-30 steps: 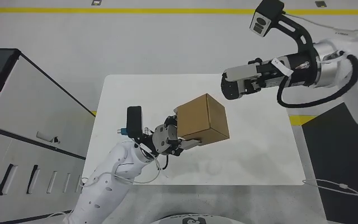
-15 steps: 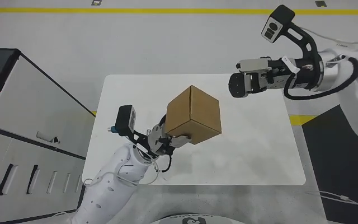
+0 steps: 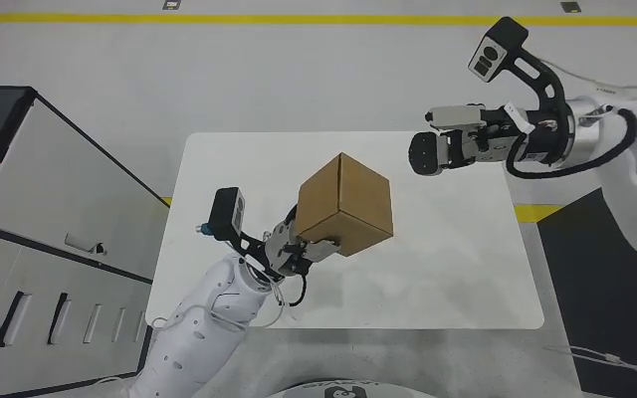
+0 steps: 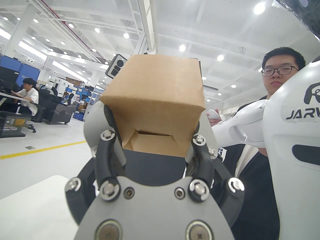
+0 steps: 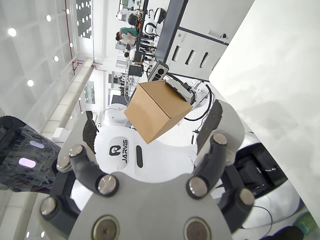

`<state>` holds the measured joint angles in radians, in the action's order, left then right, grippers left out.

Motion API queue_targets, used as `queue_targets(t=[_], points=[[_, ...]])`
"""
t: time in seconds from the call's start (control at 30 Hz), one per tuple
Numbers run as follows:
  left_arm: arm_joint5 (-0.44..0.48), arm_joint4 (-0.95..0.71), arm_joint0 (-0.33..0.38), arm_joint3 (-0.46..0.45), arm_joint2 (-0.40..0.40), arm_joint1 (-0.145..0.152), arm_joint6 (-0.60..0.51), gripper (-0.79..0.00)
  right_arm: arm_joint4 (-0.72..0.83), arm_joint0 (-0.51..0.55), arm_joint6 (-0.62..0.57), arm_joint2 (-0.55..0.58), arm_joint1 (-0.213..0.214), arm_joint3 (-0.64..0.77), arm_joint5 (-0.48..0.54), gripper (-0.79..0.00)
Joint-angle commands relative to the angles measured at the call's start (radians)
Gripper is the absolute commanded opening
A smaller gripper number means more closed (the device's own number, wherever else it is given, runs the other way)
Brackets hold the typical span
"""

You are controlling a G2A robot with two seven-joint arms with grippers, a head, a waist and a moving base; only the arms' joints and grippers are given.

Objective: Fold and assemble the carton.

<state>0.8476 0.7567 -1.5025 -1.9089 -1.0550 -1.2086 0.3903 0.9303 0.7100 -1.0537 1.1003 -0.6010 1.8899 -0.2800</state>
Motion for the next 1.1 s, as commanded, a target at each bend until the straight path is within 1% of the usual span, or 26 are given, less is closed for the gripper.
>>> queue_targets(t=[0.0, 0.1, 0.3, 0.4, 0.6, 0.67, 0.8, 0.87, 1.0, 1.07], points=[[0.001, -0.028, -0.007, 0.007, 0.011, -0.003, 0.01, -0.785, -0.002, 0.002, 0.006, 0.0, 0.0, 0.0, 0.002, 0.0], [0.012, -0.087, -0.008, 0.015, 0.034, -0.01, 0.043, -0.785, -0.034, 0.024, 0.032, 0.01, 0.001, 0.004, 0.0, 0.0], [0.02, -0.171, 0.003, 0.038, 0.073, -0.024, 0.067, -0.785, -0.075, 0.075, 0.047, 0.039, 0.006, 0.003, 0.004, 0.0], [0.0, -0.176, 0.01, 0.048, 0.079, -0.029, 0.058, -0.785, -0.079, 0.093, 0.027, 0.046, 0.005, 0.011, 0.044, 0.0], [-0.004, -0.174, 0.011, 0.049, 0.079, -0.029, 0.057, -0.785, -0.079, 0.093, 0.027, 0.046, 0.005, 0.011, 0.044, 0.0], [-0.024, -0.178, 0.009, 0.042, 0.078, -0.03, 0.047, -0.785, -0.099, 0.094, 0.036, 0.047, 0.005, 0.019, 0.053, 0.0], [-0.07, -0.213, 0.007, 0.028, 0.089, -0.036, 0.033, -0.785, -0.214, 0.104, 0.036, 0.061, 0.003, 0.073, 0.196, 0.0], [-0.104, -0.228, 0.008, 0.024, 0.093, -0.04, 0.028, -0.785, -0.277, 0.112, 0.028, 0.064, 0.003, 0.086, 0.242, 0.0], [-0.14, -0.25, 0.009, 0.014, 0.097, -0.047, 0.025, -0.785, -0.351, 0.131, 0.048, 0.08, 0.001, 0.109, 0.347, 0.0], [-0.154, -0.259, 0.008, 0.009, 0.097, -0.05, 0.026, -0.785, -0.382, 0.145, 0.071, 0.093, -0.001, 0.122, 0.426, 0.0]])
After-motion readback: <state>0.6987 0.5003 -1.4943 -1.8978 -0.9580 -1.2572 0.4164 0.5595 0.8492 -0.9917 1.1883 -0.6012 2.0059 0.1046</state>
